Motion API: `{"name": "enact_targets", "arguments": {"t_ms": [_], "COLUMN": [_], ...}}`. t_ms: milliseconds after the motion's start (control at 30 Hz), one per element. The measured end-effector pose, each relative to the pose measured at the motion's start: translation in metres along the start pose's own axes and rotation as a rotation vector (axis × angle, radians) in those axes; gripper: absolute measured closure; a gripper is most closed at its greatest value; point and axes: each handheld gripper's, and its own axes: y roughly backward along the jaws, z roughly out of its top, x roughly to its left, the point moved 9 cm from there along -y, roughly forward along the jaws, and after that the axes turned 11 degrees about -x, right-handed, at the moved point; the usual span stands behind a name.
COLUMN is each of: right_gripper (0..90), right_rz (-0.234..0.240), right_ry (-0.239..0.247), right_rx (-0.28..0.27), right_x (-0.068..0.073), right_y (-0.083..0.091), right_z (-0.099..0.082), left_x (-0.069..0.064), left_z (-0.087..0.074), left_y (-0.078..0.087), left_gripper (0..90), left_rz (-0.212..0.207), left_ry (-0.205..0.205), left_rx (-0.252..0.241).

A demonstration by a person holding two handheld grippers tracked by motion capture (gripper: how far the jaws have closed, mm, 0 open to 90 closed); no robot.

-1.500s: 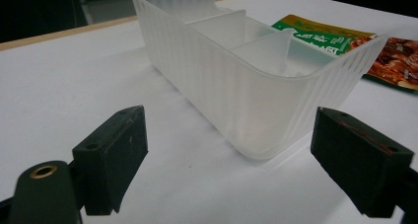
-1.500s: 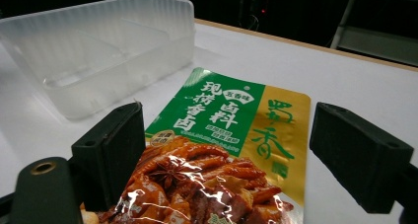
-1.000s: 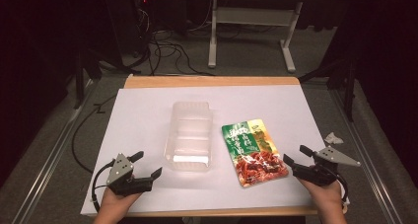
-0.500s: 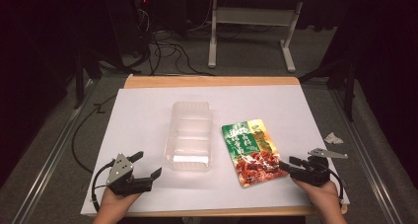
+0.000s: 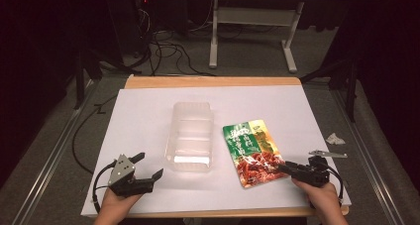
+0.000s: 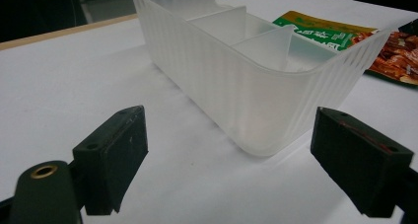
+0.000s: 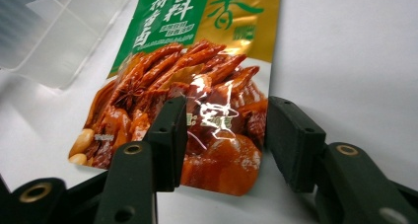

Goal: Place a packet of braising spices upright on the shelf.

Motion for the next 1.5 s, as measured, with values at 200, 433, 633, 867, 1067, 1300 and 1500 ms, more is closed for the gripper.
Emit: {"name": "enact_targets", "arguments": {"t_ms": [200, 433, 633, 867, 1067, 1300, 1500], "right_gripper": [71.9, 90.0, 90.0, 90.0, 89.8, 72.6, 52.0], "right_rz": [-0.006, -0.045, -0.049, -0.045, -0.044, -0.067, -0.1], "right_ry": [0.024, 0.133, 0.167, 0.166, 0.17, 0.162, 0.134], "right_rx": [0.029, 0.051, 0.067, 0.083, 0.103, 0.089, 0.01], "right_x": [0.004, 0.008, 0.011, 0.014, 0.017, 0.012, 0.002], "right_y": [-0.002, 0.001, 0.012, 0.029, 0.038, 0.04, 0.036], "right_z": [-0.002, 0.0, -0.007, -0.02, -0.031, -0.029, -0.011], "left_x": [0.001, 0.002, 0.014, 0.017, 0.025, 0.029, 0.026], "left_z": [0.0, 0.001, 0.013, 0.023, 0.026, 0.027, 0.024], "left_y": [0.0, 0.0, 0.0, -0.011, -0.017, -0.016, -0.009], "left_gripper": [15.0, 15.1, 15.1, 15.1, 15.2, 15.2, 15.2], "left_rz": [0.003, 0.007, 0.051, 0.057, 0.098, 0.119, 0.111], "left_ry": [-0.001, 0.004, 0.04, 0.055, 0.075, 0.074, 0.057], "left_rx": [0.0, -0.007, -0.062, -0.106, -0.13, -0.132, -0.118]}}
